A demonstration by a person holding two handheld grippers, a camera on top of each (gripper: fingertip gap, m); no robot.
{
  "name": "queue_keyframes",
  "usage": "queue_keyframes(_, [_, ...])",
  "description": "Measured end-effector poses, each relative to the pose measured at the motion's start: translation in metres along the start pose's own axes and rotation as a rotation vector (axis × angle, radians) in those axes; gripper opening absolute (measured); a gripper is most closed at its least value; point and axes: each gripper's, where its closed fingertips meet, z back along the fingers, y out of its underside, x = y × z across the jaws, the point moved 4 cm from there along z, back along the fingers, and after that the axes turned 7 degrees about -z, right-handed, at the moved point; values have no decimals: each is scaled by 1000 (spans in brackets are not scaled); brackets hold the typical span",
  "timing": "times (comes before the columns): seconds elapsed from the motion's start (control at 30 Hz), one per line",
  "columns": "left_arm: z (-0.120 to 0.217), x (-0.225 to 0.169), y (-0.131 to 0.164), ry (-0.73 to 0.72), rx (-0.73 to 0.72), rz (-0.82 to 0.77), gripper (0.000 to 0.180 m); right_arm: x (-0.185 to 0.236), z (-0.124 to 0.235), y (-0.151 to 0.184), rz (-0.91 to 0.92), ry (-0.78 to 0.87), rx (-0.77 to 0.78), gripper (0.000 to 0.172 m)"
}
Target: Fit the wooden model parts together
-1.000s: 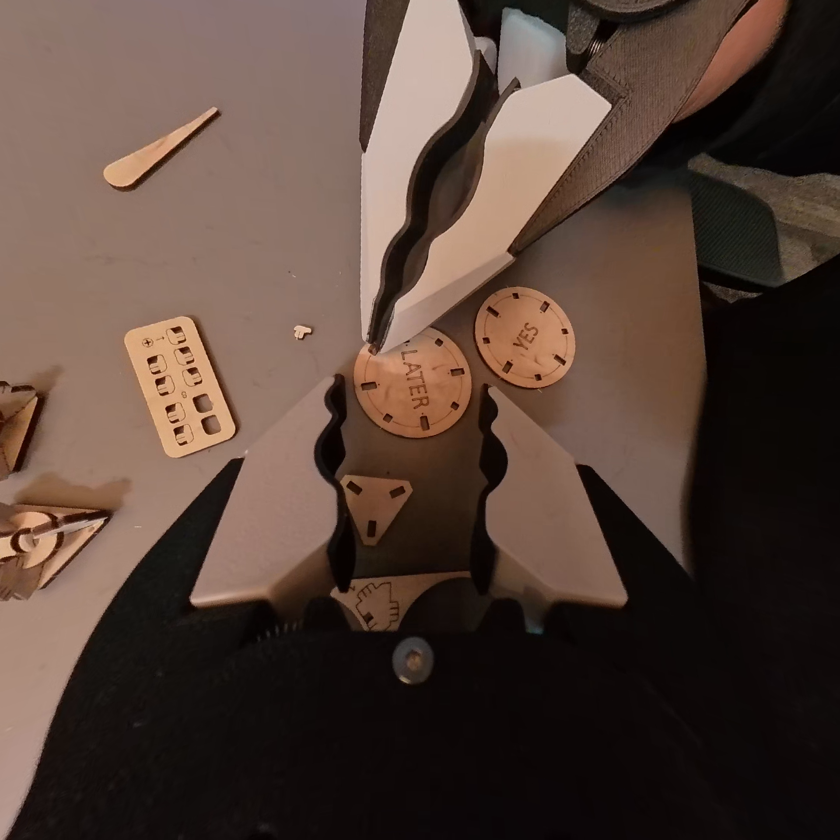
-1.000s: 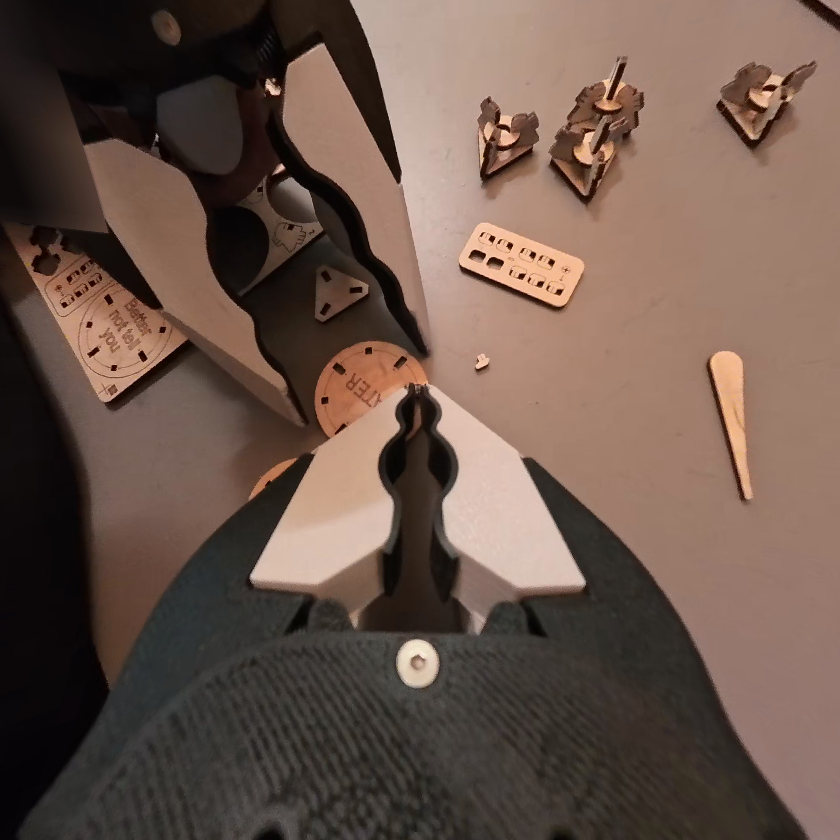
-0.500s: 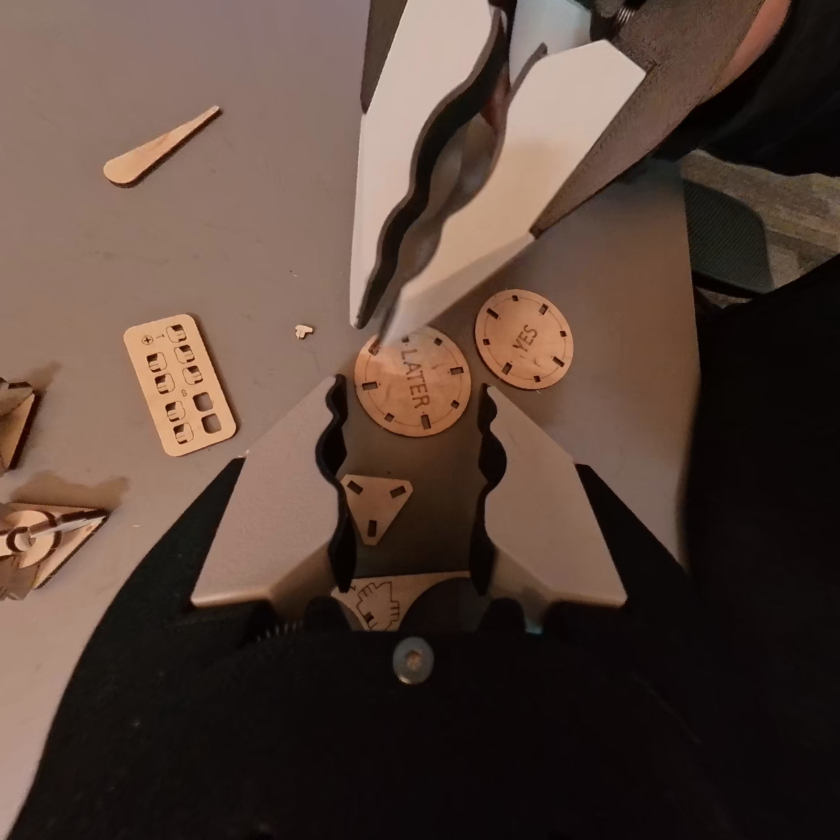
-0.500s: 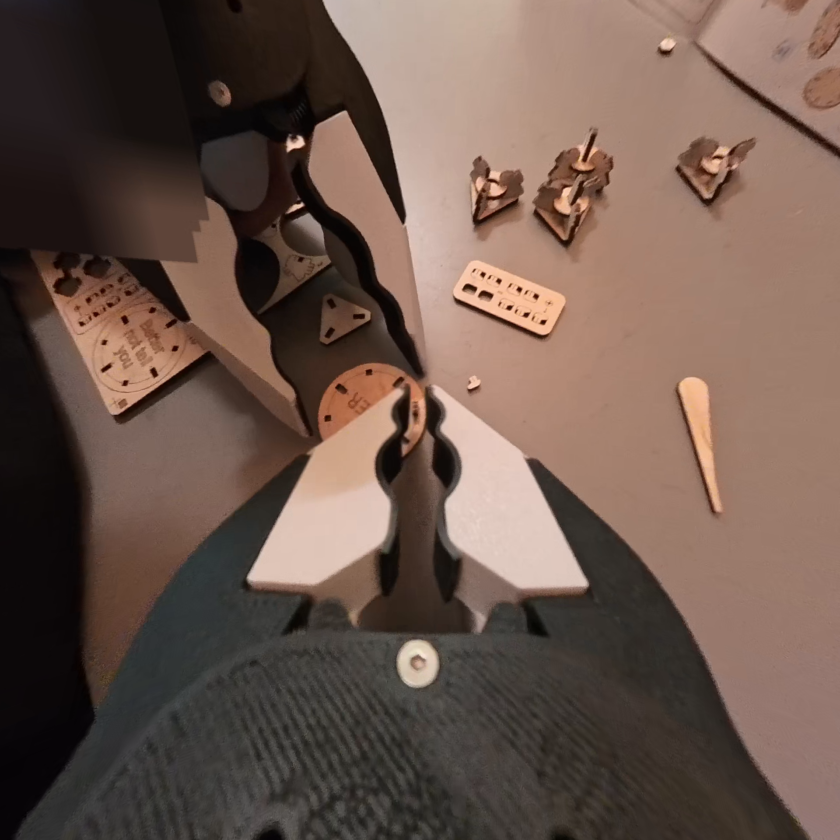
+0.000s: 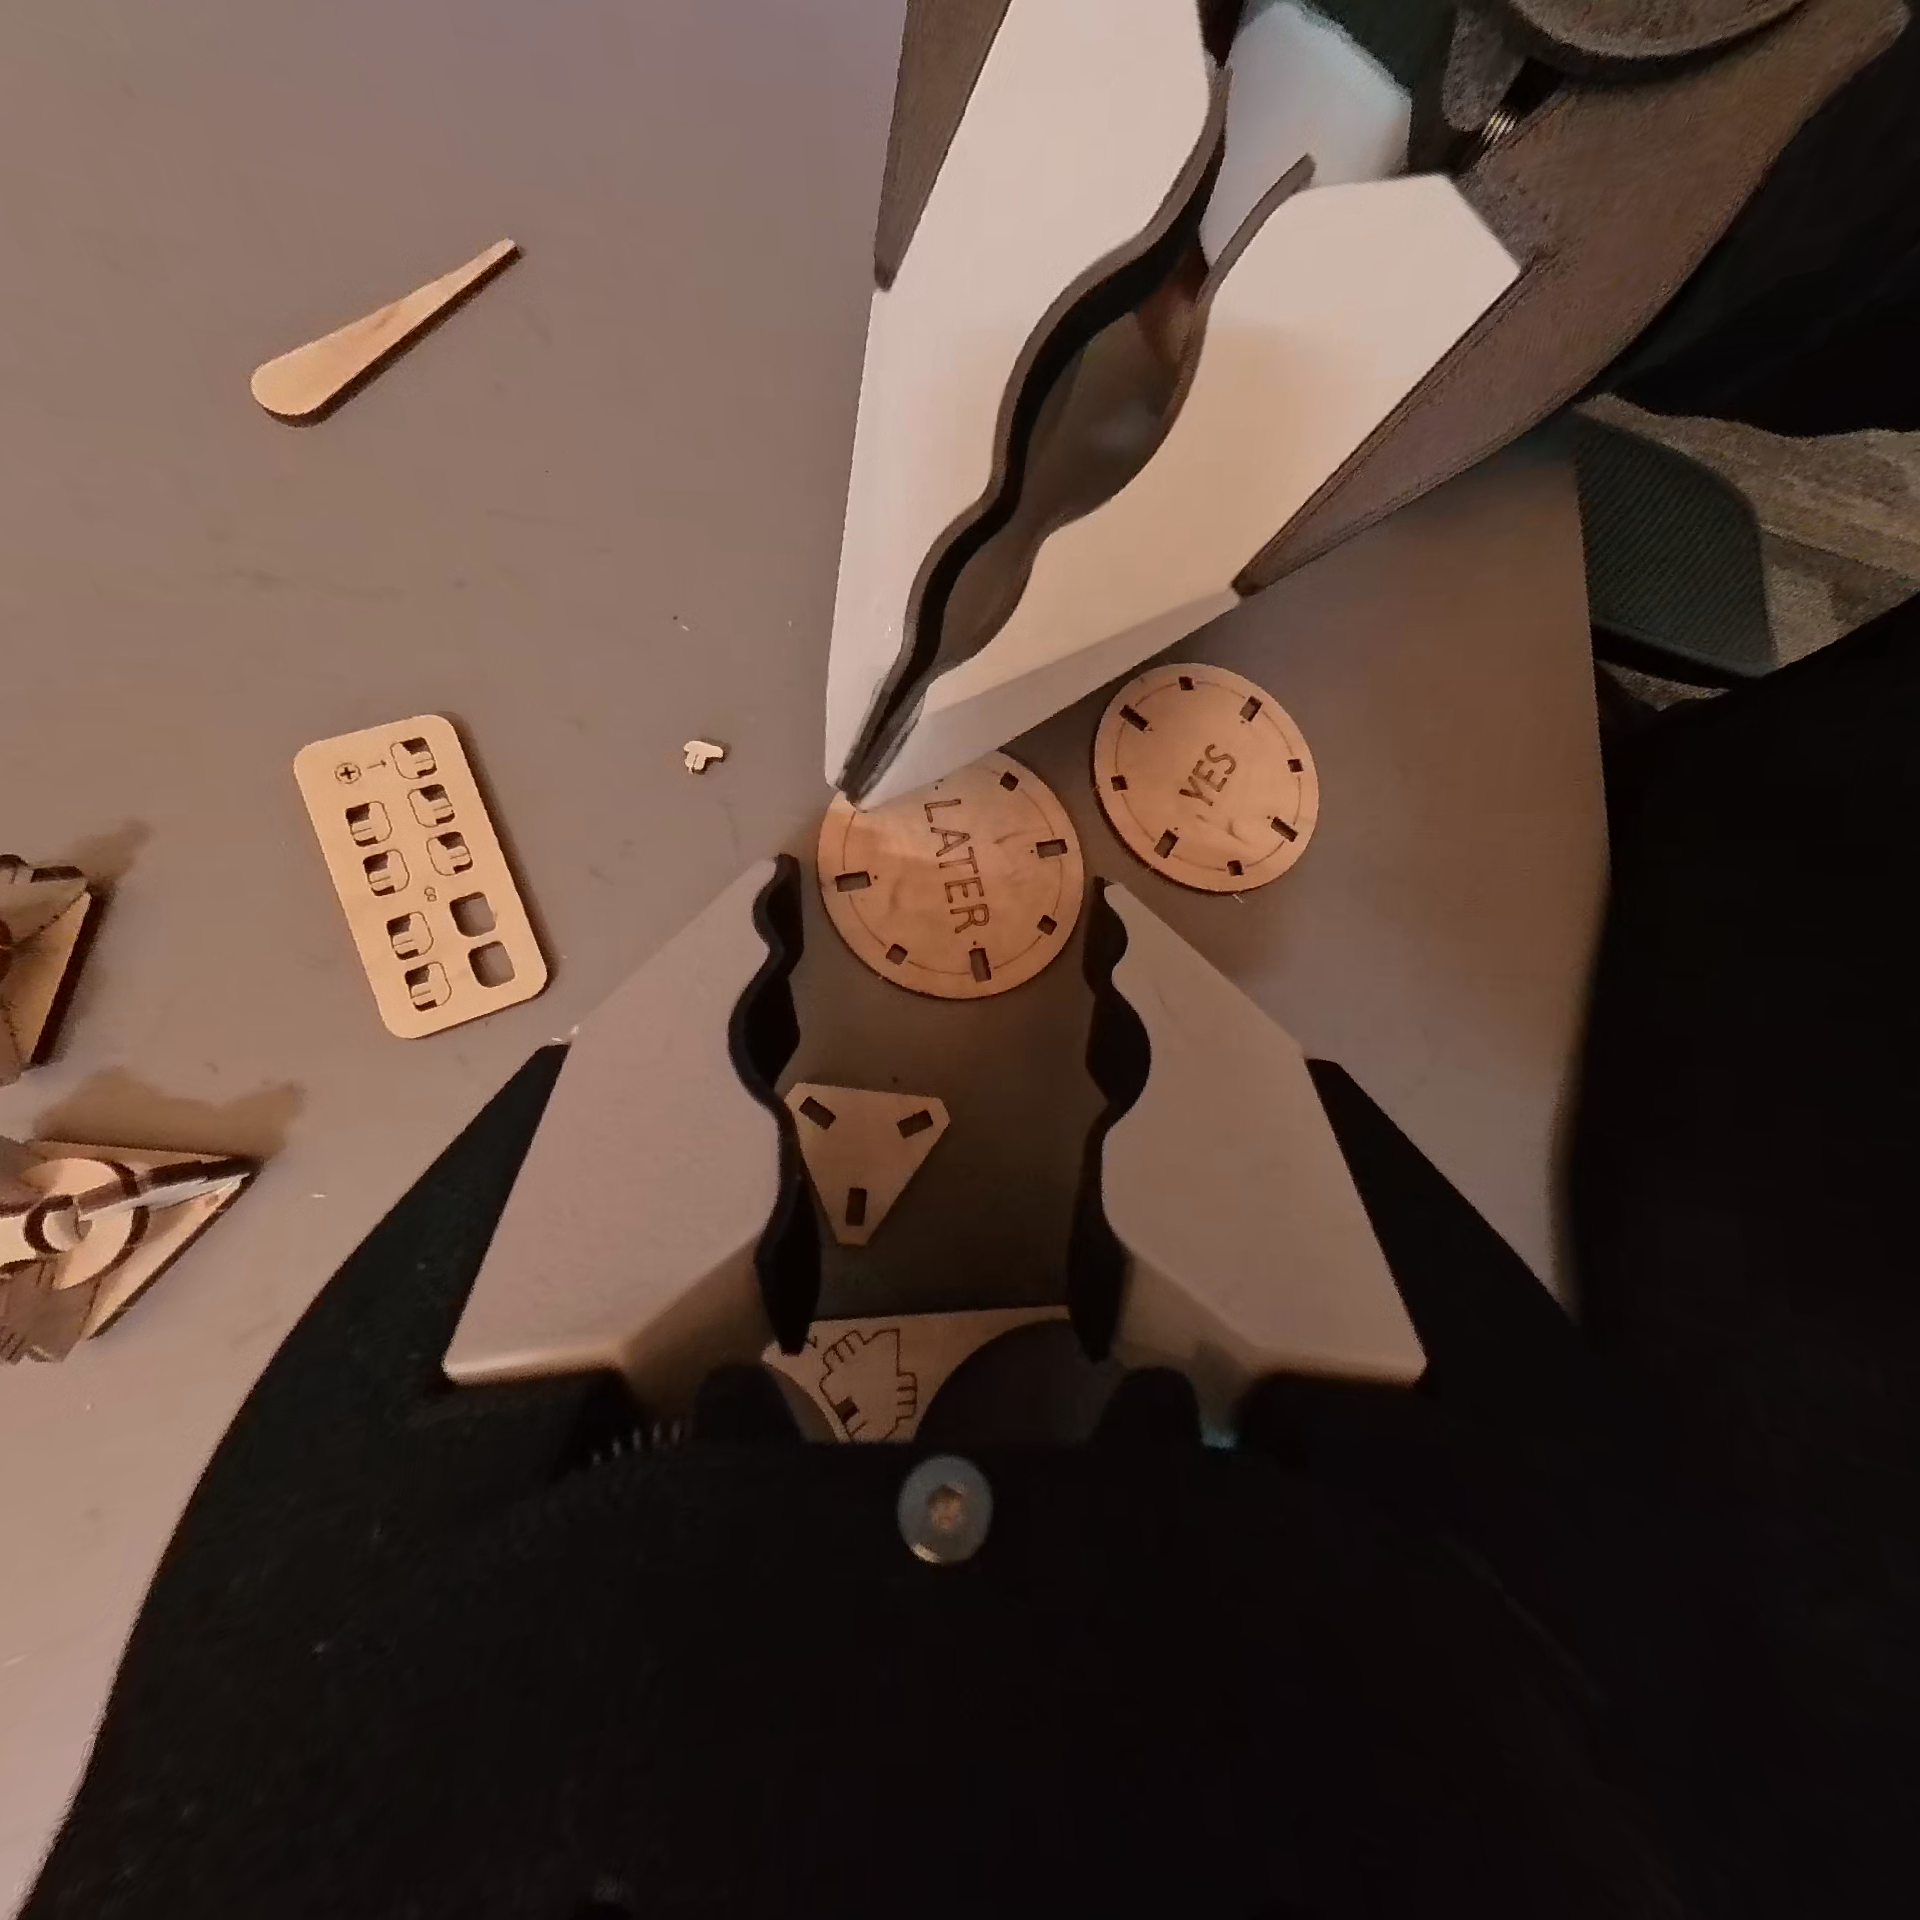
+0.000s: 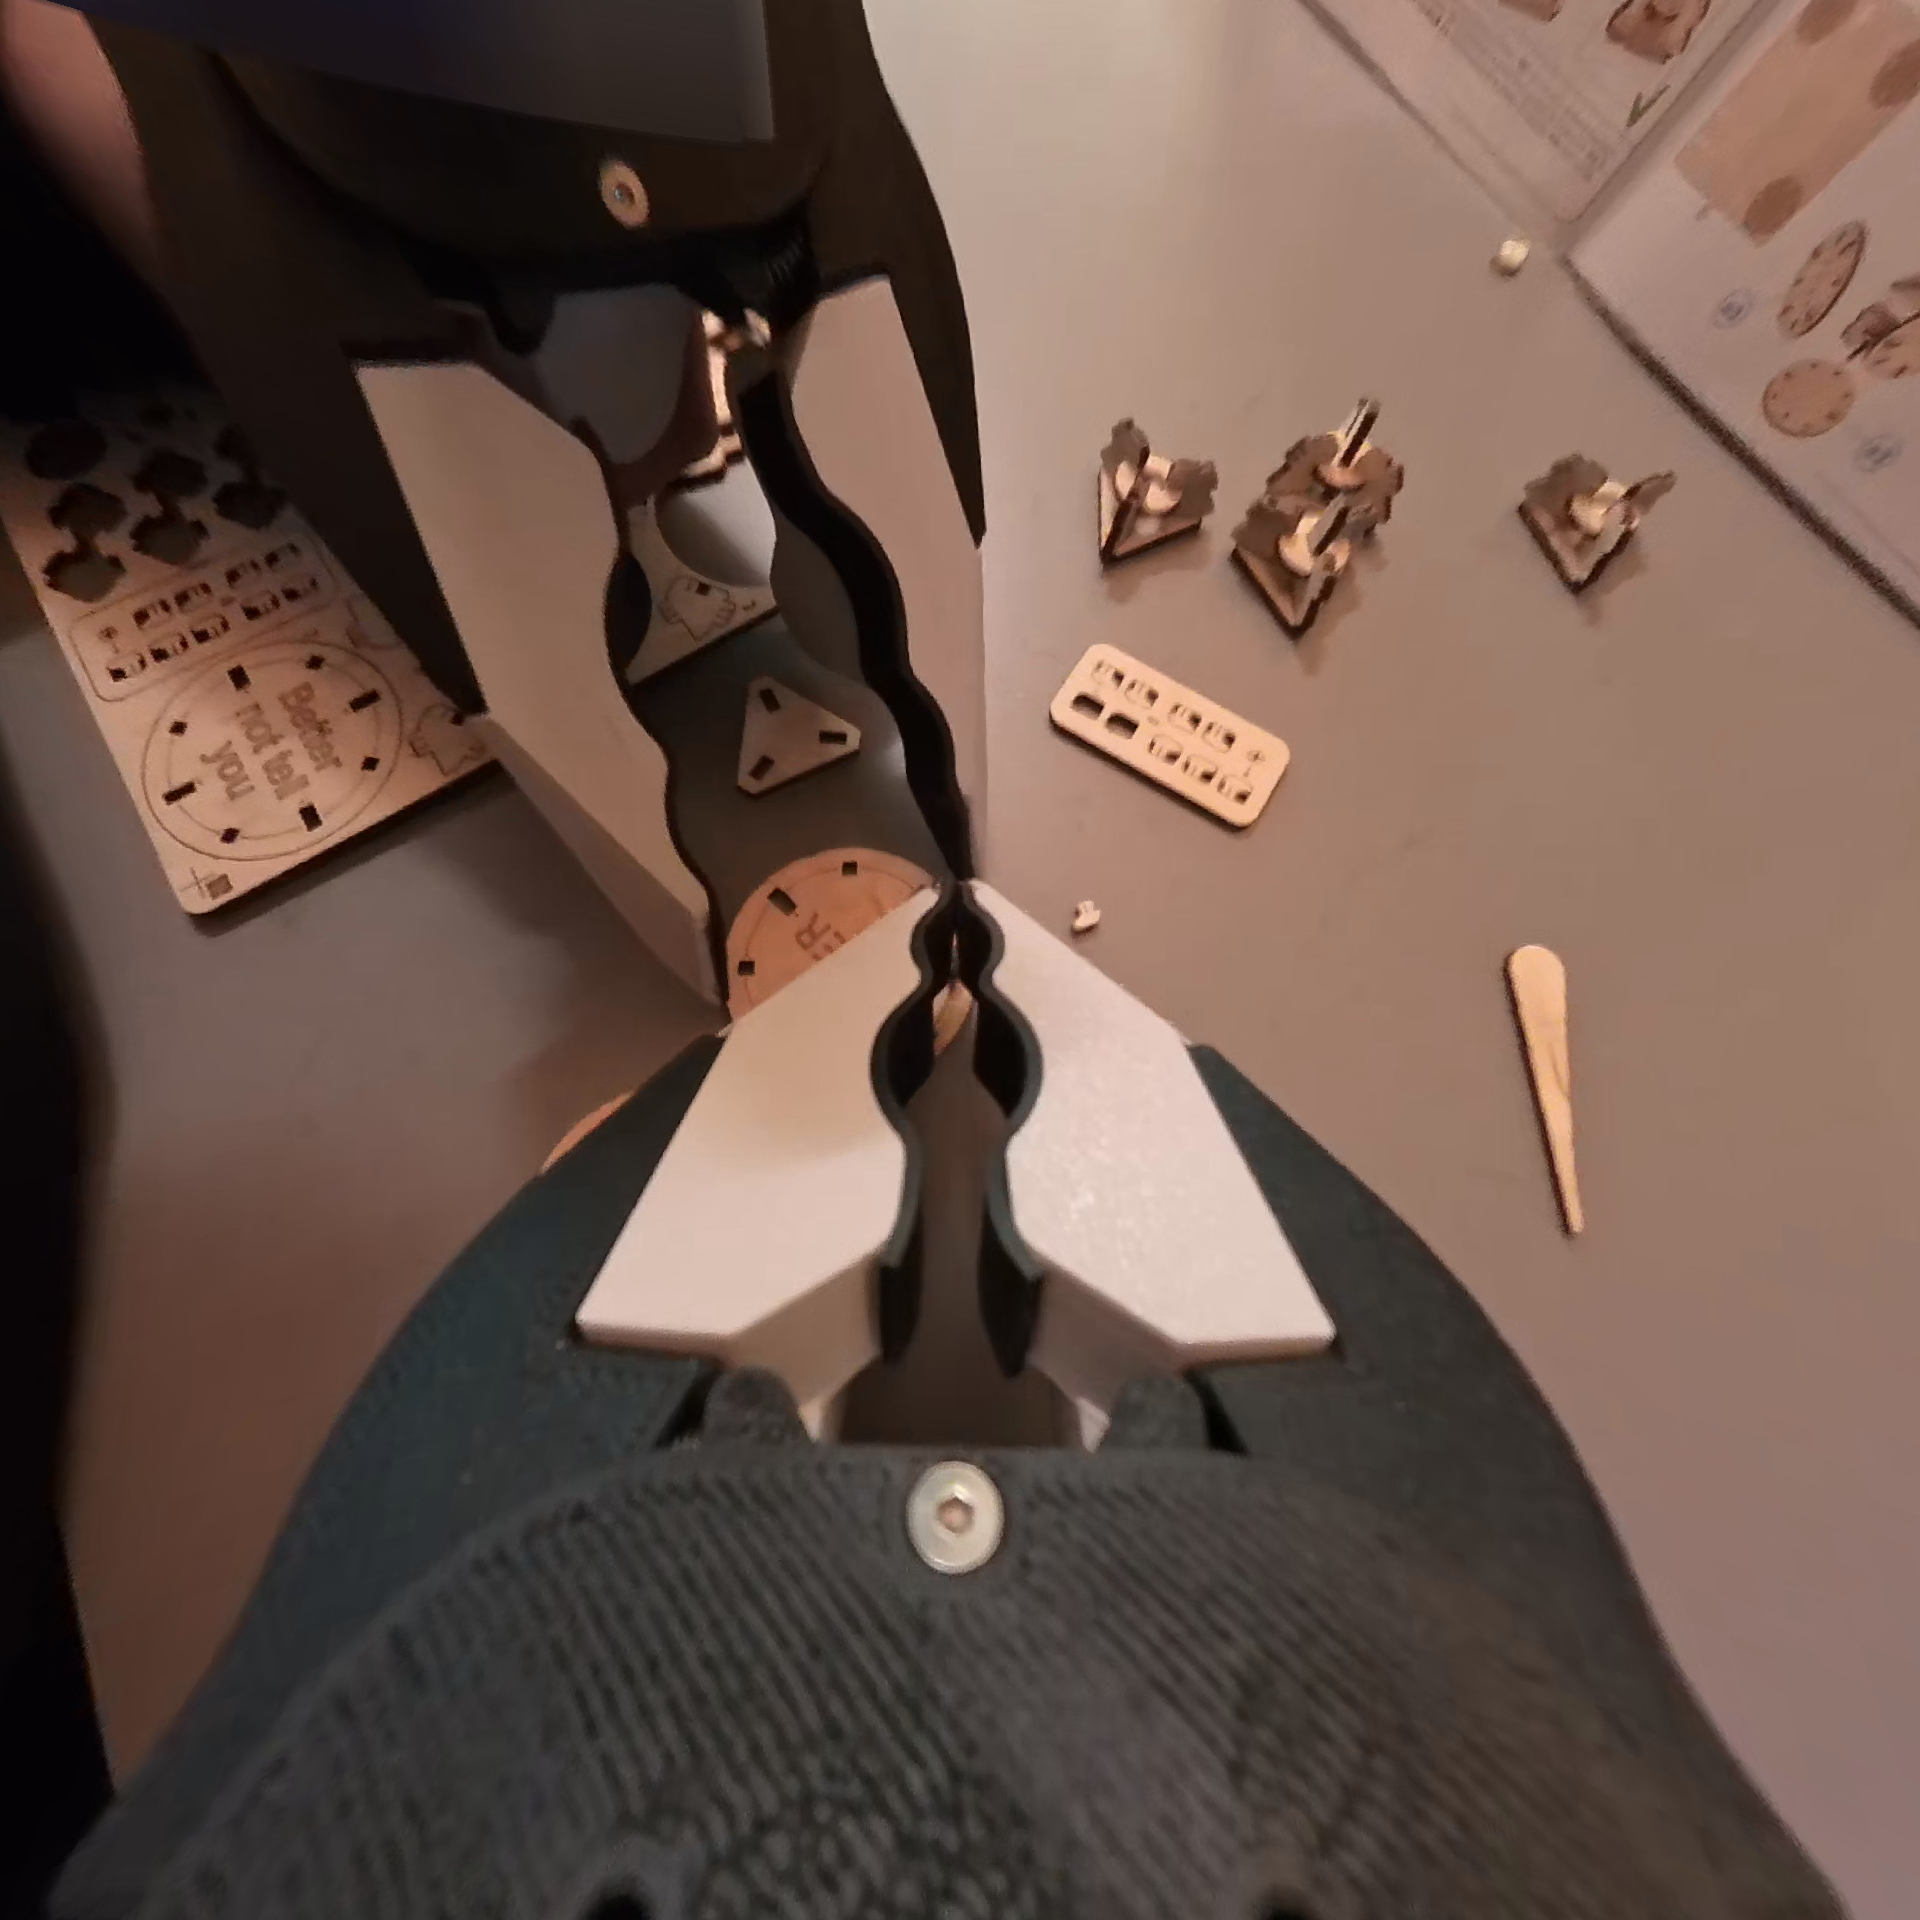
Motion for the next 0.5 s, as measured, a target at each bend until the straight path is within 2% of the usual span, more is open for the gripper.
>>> queue_keyframes(0.07, [0, 0, 0, -2, 1, -2, 52, -2, -5, 9, -7, 1, 58, 0])
queue_keyframes(0.27, [0, 0, 0, -2, 0, 0, 52, -3, 3, -3, -15, 8, -26, 0])
queue_keyframes(0.37, [0, 0, 0, -4, 1, -2, 52, -3, -4, 9, -38, -11, 49, 0])
queue_keyframes(0.5, [0, 1, 0, -1, -1, 3, 52, -4, 0, 1, -20, 16, -10, 0])
